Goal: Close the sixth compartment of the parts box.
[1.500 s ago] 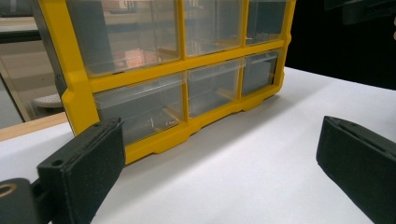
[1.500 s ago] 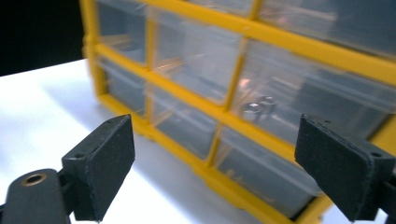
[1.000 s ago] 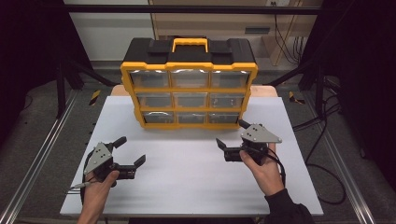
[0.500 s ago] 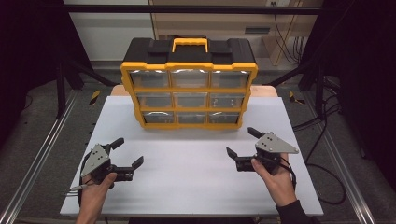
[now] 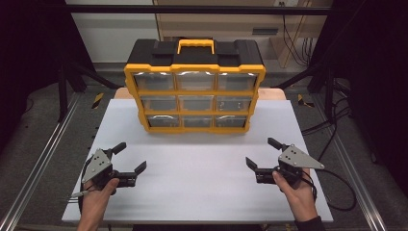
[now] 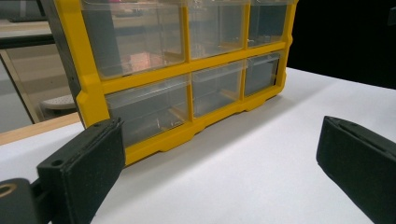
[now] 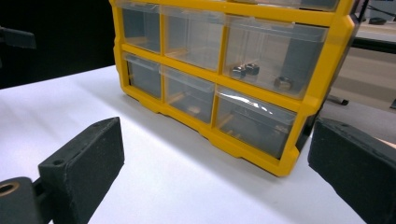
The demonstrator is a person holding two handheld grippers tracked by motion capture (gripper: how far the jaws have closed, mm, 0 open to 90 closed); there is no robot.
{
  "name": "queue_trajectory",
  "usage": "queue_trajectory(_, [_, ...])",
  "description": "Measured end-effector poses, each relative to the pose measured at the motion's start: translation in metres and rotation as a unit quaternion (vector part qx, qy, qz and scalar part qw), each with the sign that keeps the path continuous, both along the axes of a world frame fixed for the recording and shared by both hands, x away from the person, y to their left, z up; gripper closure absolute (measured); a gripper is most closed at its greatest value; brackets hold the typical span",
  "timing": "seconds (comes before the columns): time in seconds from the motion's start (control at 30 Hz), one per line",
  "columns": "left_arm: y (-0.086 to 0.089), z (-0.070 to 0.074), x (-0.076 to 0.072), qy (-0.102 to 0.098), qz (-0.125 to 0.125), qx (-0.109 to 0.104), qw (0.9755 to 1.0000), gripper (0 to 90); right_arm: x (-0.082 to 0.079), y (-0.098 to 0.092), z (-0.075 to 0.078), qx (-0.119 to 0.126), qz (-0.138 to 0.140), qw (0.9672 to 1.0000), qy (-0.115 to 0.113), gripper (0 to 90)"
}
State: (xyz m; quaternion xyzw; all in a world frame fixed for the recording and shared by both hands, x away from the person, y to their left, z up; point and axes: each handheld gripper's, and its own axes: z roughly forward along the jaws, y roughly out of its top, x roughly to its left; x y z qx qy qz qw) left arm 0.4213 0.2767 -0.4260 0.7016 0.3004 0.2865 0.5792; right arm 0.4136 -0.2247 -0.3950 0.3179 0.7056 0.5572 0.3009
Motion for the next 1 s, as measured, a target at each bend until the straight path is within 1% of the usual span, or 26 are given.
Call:
queue_trajectory(0.1, [0.0,0.0,0.0,0.0,0.001,-0.001,1.0,1.1,-0.002,-0.004,-0.004,0.005,-0.004,1.0,-0.003,3.9])
queue_trajectory(0.27, [0.0,0.0,0.0,0.0,0.001,-0.001,1.0,1.1,-0.004,-0.012,-0.012,0.007,-0.011,0.9999,0.002,4.0])
queue_trajectory(0.5, [0.001,-0.001,0.001,0.001,0.005,0.001,1.0,1.1,-0.005,-0.022,-0.019,0.009,-0.021,0.9997,0.006,4.1])
queue_trajectory(0.53, [0.001,-0.001,0.001,0.001,0.005,0.001,1.0,1.1,-0.004,-0.025,-0.022,0.007,-0.029,0.9995,0.007,4.1])
queue_trajectory(0.67, [0.001,-0.002,0.001,-0.001,0.006,0.005,1.0,1.2,-0.002,-0.03,-0.027,0.006,-0.033,0.9994,0.012,4.4])
queue_trajectory(0.73, [0.001,-0.003,0.002,-0.001,0.006,0.004,1.0,1.2,-0.001,-0.032,-0.029,0.006,-0.036,0.9992,0.013,4.4])
queue_trajectory(0.93, [0.002,-0.003,0.002,-0.001,0.007,0.0,1.0,1.2,0.002,-0.035,-0.036,0.008,-0.037,0.9991,0.021,4.7])
queue_trajectory(1.0, [0.002,-0.003,0.002,0.0,0.007,0.0,1.0,1.2,0.003,-0.035,-0.039,0.006,-0.038,0.999,0.024,4.7])
